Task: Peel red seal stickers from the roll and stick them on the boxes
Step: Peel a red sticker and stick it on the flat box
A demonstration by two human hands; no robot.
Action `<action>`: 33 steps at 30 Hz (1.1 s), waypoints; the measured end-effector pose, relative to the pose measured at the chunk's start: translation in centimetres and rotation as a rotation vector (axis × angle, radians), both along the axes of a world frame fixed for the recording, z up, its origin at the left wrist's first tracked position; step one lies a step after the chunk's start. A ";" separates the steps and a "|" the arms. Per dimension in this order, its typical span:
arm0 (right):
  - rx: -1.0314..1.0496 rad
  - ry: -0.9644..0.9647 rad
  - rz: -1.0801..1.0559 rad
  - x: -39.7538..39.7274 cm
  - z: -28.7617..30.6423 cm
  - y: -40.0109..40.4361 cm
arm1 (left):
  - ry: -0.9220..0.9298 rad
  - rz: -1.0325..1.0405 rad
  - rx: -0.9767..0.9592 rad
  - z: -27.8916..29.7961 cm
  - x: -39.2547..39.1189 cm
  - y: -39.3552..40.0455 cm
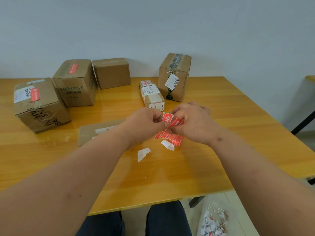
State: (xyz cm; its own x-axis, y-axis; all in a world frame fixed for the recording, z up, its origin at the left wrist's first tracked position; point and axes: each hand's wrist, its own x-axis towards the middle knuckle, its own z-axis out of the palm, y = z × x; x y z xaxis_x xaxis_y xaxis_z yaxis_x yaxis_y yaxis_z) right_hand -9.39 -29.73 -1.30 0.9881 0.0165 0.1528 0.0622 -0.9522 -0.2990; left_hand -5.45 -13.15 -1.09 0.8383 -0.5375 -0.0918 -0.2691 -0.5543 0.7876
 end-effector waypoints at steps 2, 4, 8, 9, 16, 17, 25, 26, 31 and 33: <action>0.012 -0.009 0.012 0.0 -0.1 0.1 | -0.016 -0.001 0.026 0.0 0.0 0.0; 0.021 -0.018 0.024 0.0 -0.1 0.0 | 0.006 0.004 0.032 -0.1 0.1 -0.1; 0.031 -0.038 0.040 -0.1 -0.1 0.1 | 0.077 0.029 -0.001 -0.2 0.3 -0.2; 0.038 -0.039 0.042 -0.2 0.0 0.2 | 0.095 0.041 -0.008 -0.3 0.4 -0.2; 0.042 0.023 -0.021 0.2 0.2 0.3 | 0.106 0.036 -0.029 -0.3 0.6 0.0; 0.036 0.034 -0.023 0.3 0.3 0.2 | 0.100 0.035 -0.031 -0.3 0.6 0.1; 0.026 0.058 -0.003 0.3 0.7 0.3 | 0.071 0.012 0.000 -0.1 0.4 0.4; 0.024 0.063 -0.013 0.3 0.8 0.3 | 0.078 0.022 -0.008 0.0 0.3 0.3; 0.080 0.117 -0.040 0.2 0.7 0.1 | 0.102 0.066 -0.064 -0.1 0.1 0.1; 0.096 0.130 -0.033 0.2 0.6 0.0 | 0.105 0.078 -0.072 -0.2 0.1 -0.1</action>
State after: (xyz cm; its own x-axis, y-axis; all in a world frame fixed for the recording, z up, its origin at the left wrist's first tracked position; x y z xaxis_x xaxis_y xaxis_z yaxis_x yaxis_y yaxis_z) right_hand -9.19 -29.72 -0.69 0.9994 -0.0246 0.0233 -0.0135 -0.9199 -0.3919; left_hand -5.36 -13.24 -1.32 0.8653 -0.4798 -0.1452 -0.1415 -0.5116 0.8475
